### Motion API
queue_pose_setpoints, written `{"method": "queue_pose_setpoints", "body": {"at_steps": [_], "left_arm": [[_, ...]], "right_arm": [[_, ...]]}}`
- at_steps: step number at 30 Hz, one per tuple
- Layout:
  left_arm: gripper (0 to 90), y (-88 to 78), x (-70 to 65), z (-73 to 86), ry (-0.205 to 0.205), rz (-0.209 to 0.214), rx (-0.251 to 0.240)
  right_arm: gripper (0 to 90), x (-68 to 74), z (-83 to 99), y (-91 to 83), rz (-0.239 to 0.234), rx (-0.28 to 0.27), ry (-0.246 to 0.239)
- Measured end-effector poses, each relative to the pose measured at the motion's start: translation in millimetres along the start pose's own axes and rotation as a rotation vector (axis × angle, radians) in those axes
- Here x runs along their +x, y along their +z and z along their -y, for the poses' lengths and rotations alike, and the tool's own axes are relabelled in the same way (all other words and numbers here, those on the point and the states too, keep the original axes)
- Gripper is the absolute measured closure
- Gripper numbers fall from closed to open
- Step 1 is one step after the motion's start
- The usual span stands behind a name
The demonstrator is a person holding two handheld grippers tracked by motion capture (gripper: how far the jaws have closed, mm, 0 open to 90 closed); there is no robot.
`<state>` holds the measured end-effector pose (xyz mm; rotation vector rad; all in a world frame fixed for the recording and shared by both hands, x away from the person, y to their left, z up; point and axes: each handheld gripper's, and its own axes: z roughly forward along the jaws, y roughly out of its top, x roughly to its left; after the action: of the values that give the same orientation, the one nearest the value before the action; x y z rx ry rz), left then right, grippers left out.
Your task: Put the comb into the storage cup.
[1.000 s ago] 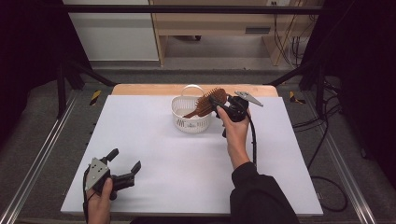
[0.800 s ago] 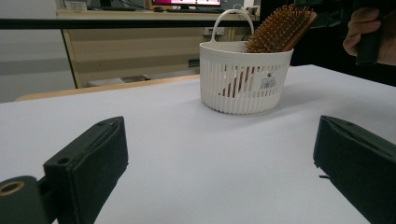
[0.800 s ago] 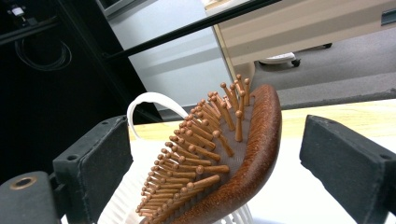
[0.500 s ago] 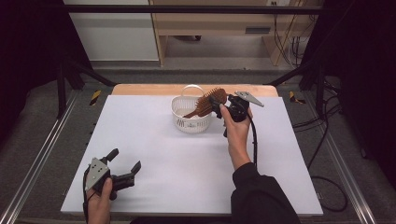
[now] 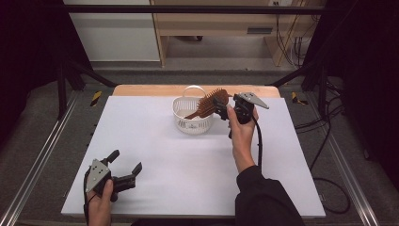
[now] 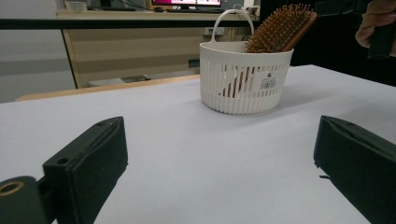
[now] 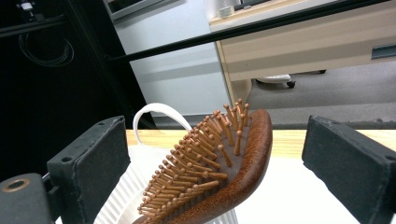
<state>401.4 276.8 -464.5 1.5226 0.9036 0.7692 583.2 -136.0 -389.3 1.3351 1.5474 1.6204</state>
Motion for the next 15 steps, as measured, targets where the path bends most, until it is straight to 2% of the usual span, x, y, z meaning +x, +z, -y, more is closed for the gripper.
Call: {"method": "queue_pose_setpoints", "body": {"at_steps": [10,15], "left_arm": [[2.7,0.0,-0.1,0.0,0.000,-0.001,0.002],[2.7,0.1,0.2,0.0,0.000,0.000,0.003]], "right_arm": [[7.0,-1.5,-4.0,-5.9,-0.013,-0.007,-0.002],[6.6,-1.3,-5.9,-8.1,-0.017,-0.006,-0.021]]}}
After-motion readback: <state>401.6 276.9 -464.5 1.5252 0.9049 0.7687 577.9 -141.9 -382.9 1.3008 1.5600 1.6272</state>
